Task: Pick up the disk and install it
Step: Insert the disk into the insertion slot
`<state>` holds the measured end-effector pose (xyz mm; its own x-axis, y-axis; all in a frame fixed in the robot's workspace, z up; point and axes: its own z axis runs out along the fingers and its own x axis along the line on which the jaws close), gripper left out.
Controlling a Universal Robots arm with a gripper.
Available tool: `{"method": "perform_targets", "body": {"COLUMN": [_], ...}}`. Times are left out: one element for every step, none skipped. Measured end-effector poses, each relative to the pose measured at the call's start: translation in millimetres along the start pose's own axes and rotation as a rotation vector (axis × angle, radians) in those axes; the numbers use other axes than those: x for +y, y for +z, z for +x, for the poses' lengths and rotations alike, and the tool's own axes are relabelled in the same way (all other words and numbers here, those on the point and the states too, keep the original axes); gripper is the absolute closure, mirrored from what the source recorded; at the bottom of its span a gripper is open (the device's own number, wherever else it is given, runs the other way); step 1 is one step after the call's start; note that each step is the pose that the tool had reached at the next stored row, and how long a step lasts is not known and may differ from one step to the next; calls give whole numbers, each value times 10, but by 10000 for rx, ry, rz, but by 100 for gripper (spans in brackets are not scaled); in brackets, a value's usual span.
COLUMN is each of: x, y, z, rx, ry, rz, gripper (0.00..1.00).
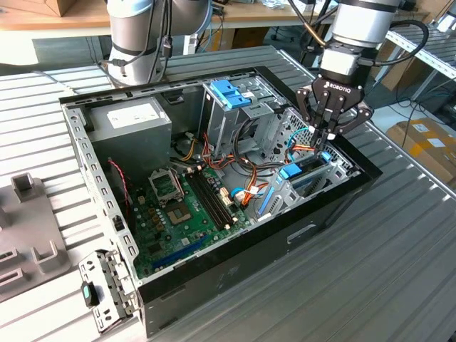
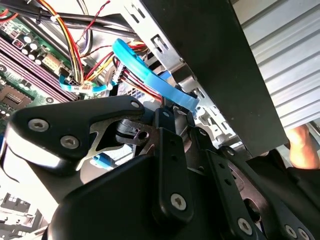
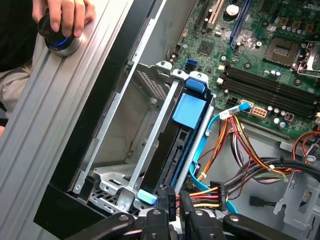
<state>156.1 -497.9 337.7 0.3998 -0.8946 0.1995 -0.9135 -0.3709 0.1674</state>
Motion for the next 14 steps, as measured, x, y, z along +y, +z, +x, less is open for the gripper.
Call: {"method": "perform_targets", "body": {"x": [-3,-5,-7,-8,-8,-8,-9,-9,-9,-10,-10,-10,-10,-10], "y": [12,22,29,33,36,38,42,43,43,44,44,45,45,45], "z": [-4,-8,-10,-11,-11,-12,-13,-13,-13,-13,-13,-13,-13,-13], "rx": [11,20,34,42,49,52,53,53,54,53,53,53,53,53], "ry": [-24,-42,-56,-62,-64,-66,-67,-67,-67,-67,-67,-67,-68,-67], "rz": [-4,-6,-11,-15,-18,-19,-20,-20,-20,-20,-19,-19,-19,-19], "gripper": [76,76,76,76,76,76,76,76,76,76,76,76,76,77]}}
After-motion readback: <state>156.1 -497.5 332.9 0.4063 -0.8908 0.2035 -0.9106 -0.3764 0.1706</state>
